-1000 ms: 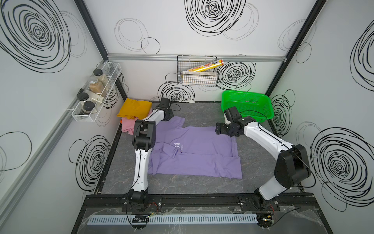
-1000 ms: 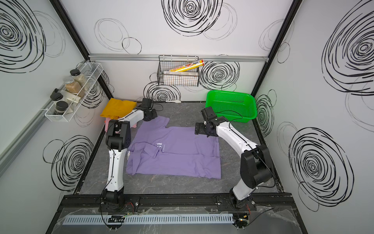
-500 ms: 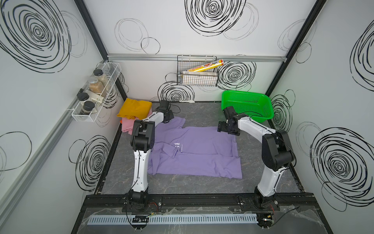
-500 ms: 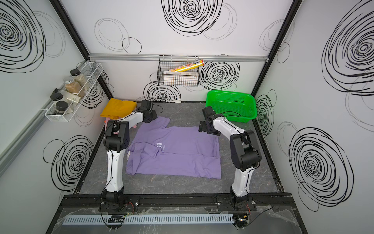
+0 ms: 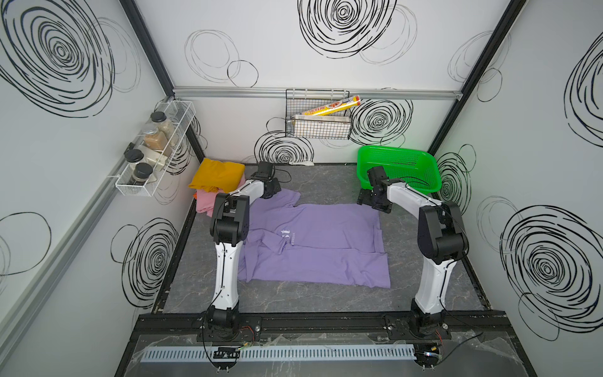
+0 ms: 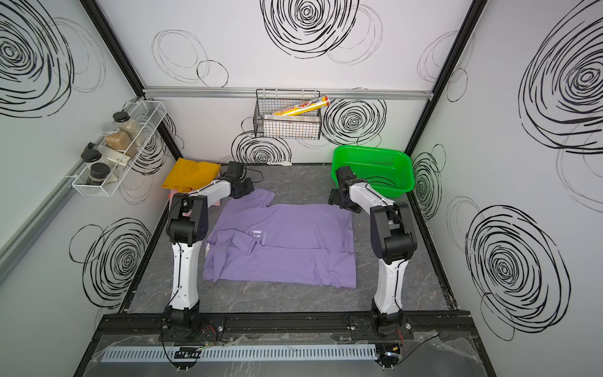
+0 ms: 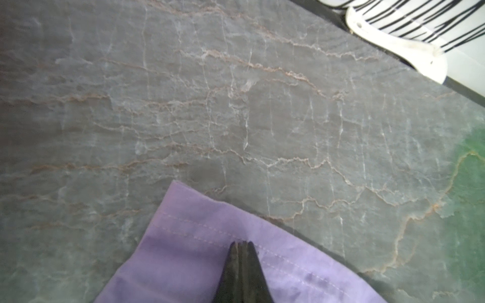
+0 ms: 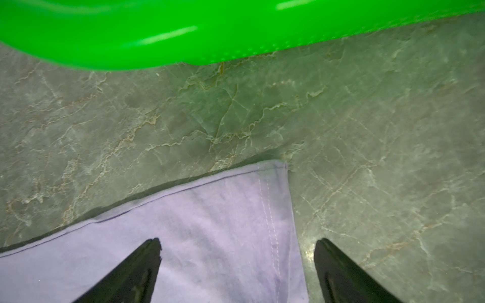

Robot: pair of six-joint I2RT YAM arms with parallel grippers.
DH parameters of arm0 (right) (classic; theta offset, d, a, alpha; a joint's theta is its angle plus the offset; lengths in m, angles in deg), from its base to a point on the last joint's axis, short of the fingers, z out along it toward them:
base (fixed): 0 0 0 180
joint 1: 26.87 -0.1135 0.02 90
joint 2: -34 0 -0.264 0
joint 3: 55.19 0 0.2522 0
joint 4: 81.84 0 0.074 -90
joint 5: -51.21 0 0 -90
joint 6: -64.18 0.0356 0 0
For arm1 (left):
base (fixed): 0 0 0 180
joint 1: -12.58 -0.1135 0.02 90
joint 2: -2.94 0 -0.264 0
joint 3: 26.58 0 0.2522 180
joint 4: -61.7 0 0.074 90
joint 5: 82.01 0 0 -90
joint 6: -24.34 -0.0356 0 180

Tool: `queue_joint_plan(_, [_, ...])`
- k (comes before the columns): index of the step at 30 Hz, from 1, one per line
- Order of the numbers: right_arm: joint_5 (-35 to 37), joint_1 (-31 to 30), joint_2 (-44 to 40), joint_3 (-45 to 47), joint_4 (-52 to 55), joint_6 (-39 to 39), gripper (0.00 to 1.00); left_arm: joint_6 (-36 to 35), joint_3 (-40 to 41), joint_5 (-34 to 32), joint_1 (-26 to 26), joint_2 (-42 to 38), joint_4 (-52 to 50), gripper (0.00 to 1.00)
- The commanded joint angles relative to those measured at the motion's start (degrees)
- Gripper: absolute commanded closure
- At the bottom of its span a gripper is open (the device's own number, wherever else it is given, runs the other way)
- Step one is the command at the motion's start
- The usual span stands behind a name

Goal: Fold and stack t-shirts
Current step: Fold the T-shirt.

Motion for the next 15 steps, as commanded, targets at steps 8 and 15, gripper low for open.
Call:
queue_joint_plan(8, [-0.73, 1.79, 3.72, -1.64, -1.75, -0.4, 0.17, 0.51, 1.55, 0.75, 0.25, -5.63, -3.4, 1.0])
queue_joint_plan(15, [-1.05, 2.34, 5.41, -3.22, -1.6, -1.21, 0.48, 0.64, 0.75, 1.1, 0.25, -8.49, -3.54, 1.0])
